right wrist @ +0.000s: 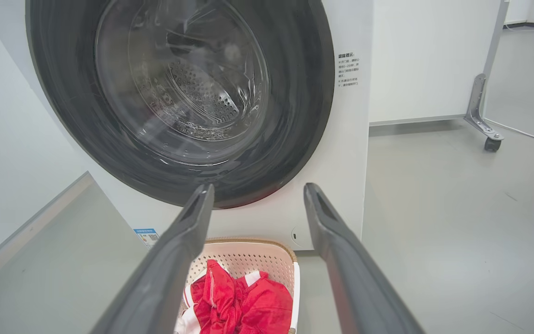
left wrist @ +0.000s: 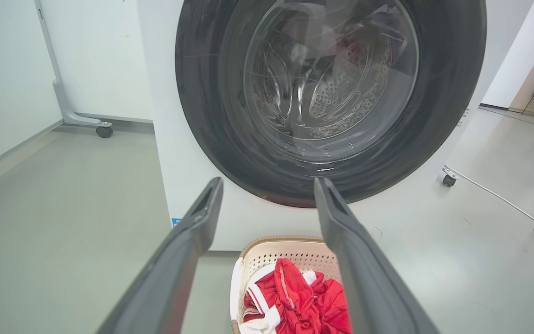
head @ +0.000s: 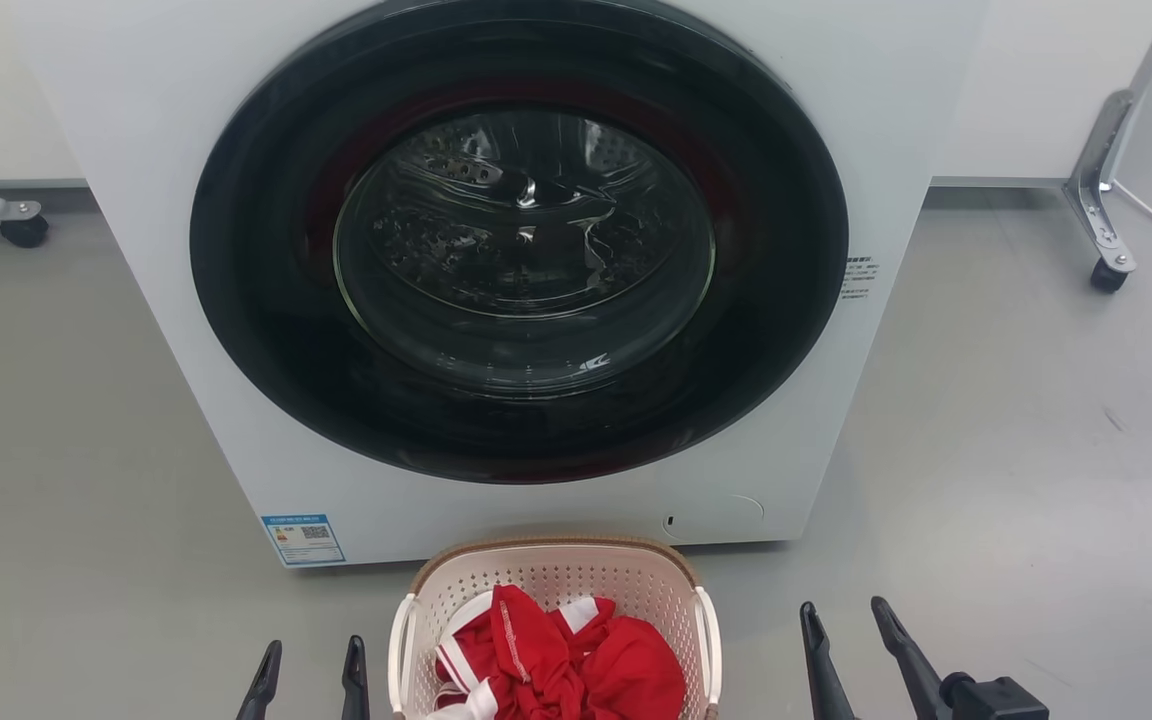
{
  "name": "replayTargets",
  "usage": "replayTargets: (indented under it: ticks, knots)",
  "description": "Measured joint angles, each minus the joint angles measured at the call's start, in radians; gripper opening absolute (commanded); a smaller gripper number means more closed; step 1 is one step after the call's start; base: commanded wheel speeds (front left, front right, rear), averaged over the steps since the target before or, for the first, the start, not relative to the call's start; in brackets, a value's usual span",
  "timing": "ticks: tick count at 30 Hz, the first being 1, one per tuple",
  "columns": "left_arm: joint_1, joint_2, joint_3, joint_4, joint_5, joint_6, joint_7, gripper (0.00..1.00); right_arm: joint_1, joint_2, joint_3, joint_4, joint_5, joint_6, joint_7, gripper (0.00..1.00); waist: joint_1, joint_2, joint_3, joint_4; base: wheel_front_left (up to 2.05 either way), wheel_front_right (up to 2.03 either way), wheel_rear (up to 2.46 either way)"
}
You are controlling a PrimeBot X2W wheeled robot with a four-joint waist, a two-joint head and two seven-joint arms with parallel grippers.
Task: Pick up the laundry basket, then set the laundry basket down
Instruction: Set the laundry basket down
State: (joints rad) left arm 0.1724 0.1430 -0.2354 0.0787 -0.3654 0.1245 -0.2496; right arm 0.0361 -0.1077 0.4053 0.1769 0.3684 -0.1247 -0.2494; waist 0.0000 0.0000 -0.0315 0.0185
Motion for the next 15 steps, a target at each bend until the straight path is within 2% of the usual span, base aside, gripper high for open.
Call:
replayTargets:
  ticks: [15]
  knots:
    - [0.000,-0.018,0.014,-0.027,0.058,0.000,0.000,1.00,0.015,0.022,-0.034,-0.075,-0.080,0.000,0.000,1.00,0.0000,0.0000,0.012,-0.004,0.00,0.00,0.00]
